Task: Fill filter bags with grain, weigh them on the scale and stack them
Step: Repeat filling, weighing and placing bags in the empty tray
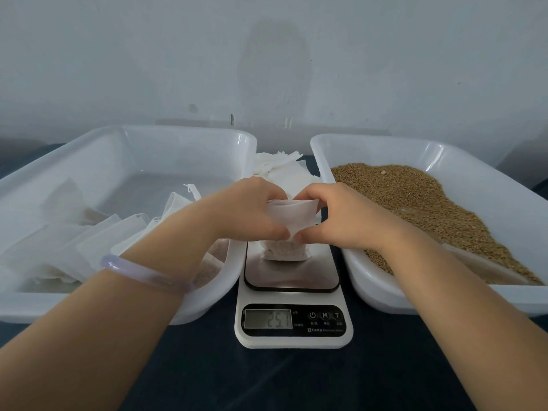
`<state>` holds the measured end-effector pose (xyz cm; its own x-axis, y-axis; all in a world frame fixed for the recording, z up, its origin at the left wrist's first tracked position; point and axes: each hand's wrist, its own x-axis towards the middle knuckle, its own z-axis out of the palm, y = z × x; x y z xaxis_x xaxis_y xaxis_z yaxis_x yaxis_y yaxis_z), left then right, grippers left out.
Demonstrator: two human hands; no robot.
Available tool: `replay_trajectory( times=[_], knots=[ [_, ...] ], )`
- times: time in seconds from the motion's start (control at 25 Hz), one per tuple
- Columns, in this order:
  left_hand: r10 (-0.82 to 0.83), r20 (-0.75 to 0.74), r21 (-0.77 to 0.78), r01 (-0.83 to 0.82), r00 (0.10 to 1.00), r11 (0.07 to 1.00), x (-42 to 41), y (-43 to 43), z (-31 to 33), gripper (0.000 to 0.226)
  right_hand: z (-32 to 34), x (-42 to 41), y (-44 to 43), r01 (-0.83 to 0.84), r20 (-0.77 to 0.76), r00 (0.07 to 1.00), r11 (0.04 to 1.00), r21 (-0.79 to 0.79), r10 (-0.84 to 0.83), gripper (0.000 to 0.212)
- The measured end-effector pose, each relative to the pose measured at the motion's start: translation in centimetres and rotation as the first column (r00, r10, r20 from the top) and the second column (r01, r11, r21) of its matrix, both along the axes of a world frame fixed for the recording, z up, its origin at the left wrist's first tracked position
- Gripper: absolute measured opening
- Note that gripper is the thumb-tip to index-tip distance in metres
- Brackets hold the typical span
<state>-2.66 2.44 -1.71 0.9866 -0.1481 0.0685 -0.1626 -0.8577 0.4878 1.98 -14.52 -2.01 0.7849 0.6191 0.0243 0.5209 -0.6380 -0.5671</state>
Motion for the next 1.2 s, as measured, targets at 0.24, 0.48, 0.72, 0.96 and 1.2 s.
replay_trajectory(
  times=[0.24,0.48,0.72,0.96,1.2],
  knots=[
    [0.001,0.004,0.006,-0.001,1.0,1.0,0.1,0.1,-0.1,0.023,0.1,-0.1,0.0,0.016,0.053,0.998,1.0,-0.027,-0.014,0.031],
    [0.004,-0.009,-0.054,-0.005,1.0,0.999,-0.1,0.1,0.0,0.02,0.1,-0.2,-0.2,0.023,0.098,0.995,0.997,0.071,-0.03,0.02],
    [0.149,0.063,-0.283,-0.126,0.987,0.951,-0.1,0.0,0.8,0.046,0.4,-0.3,-0.1,0.022,0.158,0.982,0.896,0.443,-0.102,0.002],
    [0.628,0.332,-0.488,-0.442,0.703,0.753,-1.1,6.3,6.0,0.037,0.6,0.3,-0.1,0.15,0.067,0.972,0.817,0.557,-0.224,0.004],
    [0.56,-0.179,-0.512,-0.562,0.809,0.649,-2.6,9.3,4.7,0.006,0.4,0.3,0.1,0.122,0.098,0.977,0.869,0.48,-0.191,0.008]
  ],
)
